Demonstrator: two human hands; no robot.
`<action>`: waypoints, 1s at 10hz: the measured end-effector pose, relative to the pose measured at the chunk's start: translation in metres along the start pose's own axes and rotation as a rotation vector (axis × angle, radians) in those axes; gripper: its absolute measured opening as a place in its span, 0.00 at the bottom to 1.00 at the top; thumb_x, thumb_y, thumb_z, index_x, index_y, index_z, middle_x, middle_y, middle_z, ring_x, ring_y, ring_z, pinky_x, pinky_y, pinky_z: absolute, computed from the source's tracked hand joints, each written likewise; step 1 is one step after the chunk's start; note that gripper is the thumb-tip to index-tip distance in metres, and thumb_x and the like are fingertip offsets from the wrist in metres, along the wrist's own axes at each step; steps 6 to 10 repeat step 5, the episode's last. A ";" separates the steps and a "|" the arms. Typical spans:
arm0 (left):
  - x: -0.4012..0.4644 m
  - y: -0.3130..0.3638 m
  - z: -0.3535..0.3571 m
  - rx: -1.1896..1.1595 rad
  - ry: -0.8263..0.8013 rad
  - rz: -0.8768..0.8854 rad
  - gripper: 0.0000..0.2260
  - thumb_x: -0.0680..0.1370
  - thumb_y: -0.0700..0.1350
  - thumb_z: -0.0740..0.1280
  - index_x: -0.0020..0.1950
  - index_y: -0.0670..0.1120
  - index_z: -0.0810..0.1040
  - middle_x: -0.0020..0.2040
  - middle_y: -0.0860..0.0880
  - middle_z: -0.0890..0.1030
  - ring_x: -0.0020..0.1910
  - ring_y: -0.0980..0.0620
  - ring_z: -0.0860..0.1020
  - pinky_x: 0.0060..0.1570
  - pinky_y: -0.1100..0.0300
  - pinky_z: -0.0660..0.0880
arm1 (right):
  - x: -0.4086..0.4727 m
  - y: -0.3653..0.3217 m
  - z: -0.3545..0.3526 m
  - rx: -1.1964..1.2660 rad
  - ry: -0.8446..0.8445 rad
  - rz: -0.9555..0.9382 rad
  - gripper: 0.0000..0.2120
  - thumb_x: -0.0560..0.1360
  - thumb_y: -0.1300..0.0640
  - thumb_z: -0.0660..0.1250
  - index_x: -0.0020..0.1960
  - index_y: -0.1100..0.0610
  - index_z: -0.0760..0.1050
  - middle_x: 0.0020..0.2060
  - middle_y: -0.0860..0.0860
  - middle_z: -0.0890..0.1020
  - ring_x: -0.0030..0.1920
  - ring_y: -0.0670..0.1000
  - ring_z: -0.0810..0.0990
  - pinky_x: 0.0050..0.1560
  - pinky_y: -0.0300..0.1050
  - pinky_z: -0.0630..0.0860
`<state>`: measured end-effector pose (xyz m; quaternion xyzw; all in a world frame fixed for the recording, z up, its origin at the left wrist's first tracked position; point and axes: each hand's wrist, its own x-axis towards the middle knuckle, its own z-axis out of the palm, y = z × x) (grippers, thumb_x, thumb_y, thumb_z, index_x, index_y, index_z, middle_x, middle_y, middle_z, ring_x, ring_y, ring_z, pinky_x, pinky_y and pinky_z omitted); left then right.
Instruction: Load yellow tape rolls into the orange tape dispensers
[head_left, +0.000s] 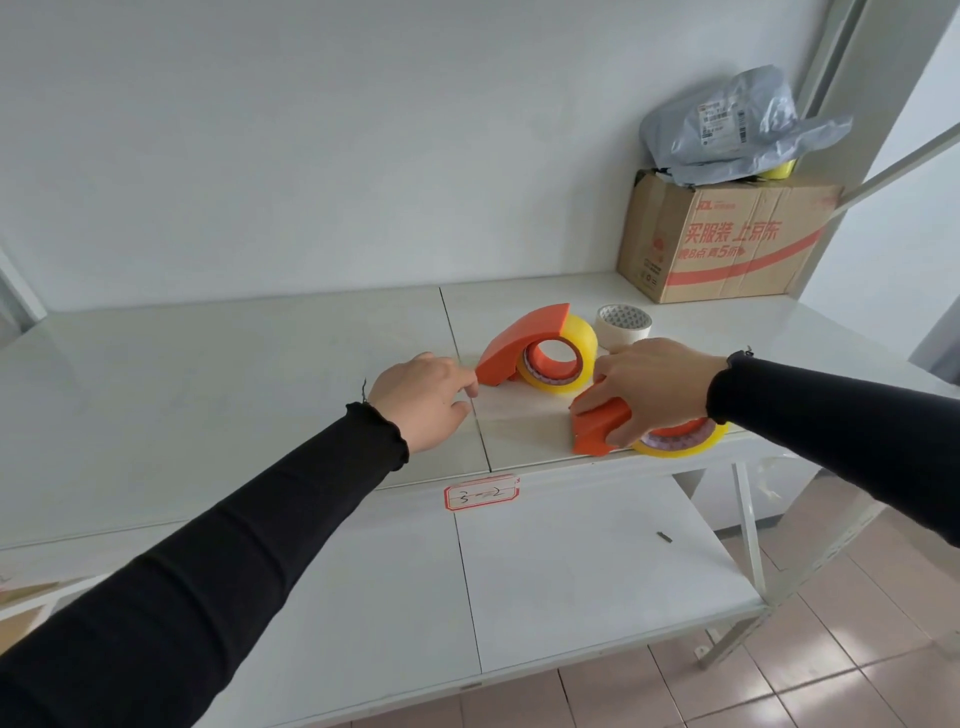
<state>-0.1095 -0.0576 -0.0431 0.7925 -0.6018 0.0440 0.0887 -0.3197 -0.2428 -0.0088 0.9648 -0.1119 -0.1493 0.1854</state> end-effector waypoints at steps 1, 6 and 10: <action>0.003 0.006 0.001 0.009 -0.021 0.010 0.13 0.80 0.49 0.60 0.61 0.56 0.78 0.61 0.54 0.80 0.63 0.51 0.73 0.51 0.55 0.73 | 0.003 0.000 -0.004 -0.048 0.002 -0.021 0.23 0.71 0.33 0.62 0.66 0.33 0.73 0.49 0.47 0.78 0.48 0.51 0.75 0.45 0.47 0.76; 0.005 0.008 -0.003 0.014 -0.012 0.042 0.13 0.80 0.50 0.60 0.62 0.56 0.78 0.61 0.55 0.80 0.63 0.51 0.73 0.51 0.56 0.72 | -0.003 0.005 -0.001 -0.099 0.141 -0.038 0.28 0.74 0.32 0.65 0.73 0.34 0.69 0.76 0.43 0.67 0.72 0.53 0.67 0.69 0.55 0.67; 0.005 0.008 -0.003 0.014 -0.012 0.042 0.13 0.80 0.50 0.60 0.62 0.56 0.78 0.61 0.55 0.80 0.63 0.51 0.73 0.51 0.56 0.72 | -0.003 0.005 -0.001 -0.099 0.141 -0.038 0.28 0.74 0.32 0.65 0.73 0.34 0.69 0.76 0.43 0.67 0.72 0.53 0.67 0.69 0.55 0.67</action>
